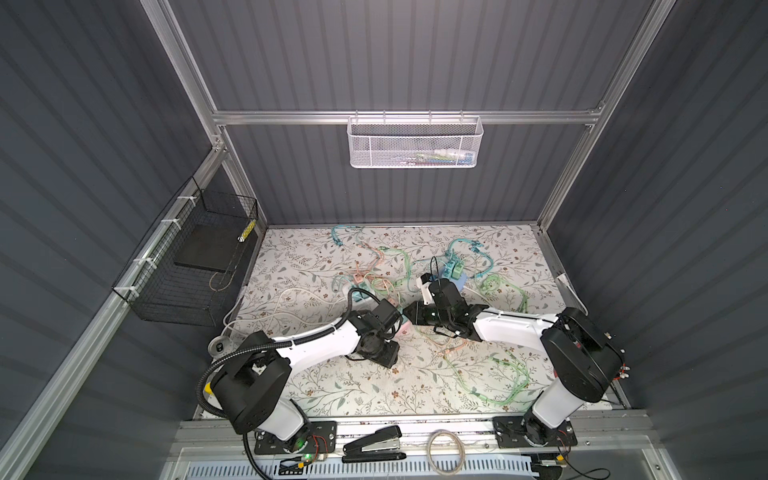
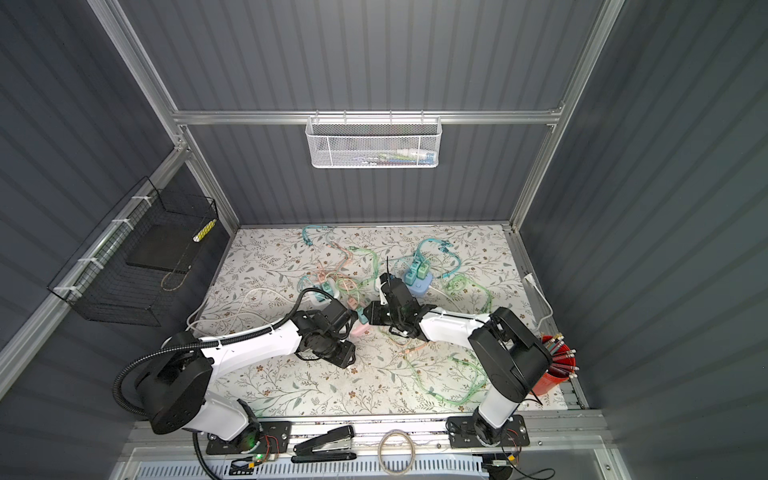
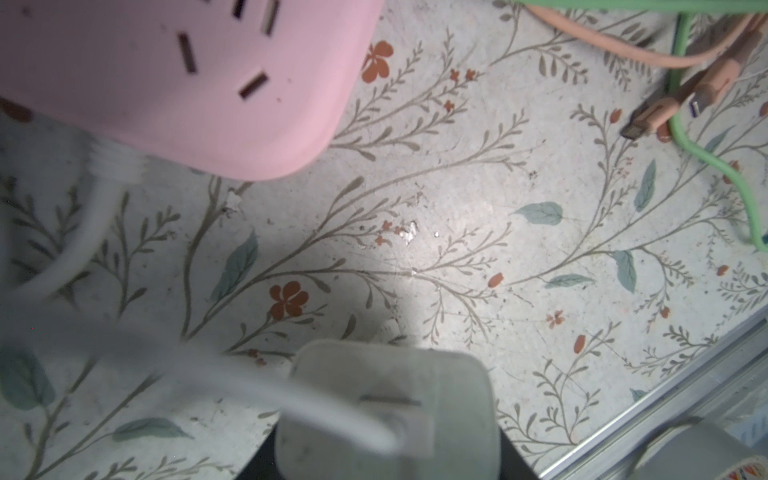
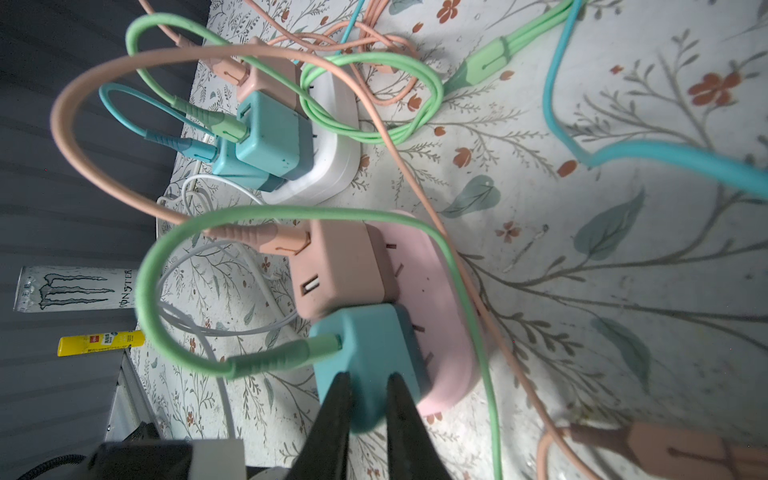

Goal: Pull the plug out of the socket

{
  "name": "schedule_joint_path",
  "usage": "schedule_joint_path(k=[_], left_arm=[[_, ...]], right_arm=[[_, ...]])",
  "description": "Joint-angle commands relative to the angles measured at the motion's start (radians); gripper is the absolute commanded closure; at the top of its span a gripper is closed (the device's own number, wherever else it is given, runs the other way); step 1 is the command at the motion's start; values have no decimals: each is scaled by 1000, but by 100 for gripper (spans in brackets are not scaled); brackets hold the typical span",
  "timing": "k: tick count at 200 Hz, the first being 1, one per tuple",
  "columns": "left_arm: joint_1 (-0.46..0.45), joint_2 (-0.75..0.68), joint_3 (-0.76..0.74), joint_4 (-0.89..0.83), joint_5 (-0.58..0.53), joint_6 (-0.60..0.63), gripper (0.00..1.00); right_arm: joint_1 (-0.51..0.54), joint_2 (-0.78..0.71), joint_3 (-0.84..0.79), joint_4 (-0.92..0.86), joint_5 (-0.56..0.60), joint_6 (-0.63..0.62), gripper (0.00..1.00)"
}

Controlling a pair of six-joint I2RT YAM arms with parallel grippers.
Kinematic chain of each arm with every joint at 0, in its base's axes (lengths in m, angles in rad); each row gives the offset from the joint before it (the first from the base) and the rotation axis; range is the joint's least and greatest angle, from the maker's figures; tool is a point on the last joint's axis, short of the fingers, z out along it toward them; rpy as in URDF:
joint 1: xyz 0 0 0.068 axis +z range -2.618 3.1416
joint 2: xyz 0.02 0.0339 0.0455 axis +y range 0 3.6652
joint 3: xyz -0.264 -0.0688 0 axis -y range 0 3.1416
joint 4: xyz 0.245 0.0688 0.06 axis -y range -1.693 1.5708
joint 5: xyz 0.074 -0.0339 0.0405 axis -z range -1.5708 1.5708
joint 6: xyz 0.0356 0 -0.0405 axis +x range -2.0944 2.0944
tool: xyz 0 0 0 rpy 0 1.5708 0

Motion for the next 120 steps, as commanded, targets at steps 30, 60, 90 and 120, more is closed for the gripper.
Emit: schedule_joint_path(k=[30, 60, 90, 120], left_arm=[[-6, -34, 12, -44, -22, -28, 32], [-6, -69, 3, -34, -34, -42, 32], [-6, -127, 8, -33, -56, -51, 31], [-6, -186, 24, -46, -130, -68, 27]], right_arm=[[10, 46, -69, -269, 53, -10, 79], [11, 31, -63, -279, 59, -15, 79], [11, 10, -63, -282, 62, -25, 77], [16, -19, -62, -284, 77, -41, 69]])
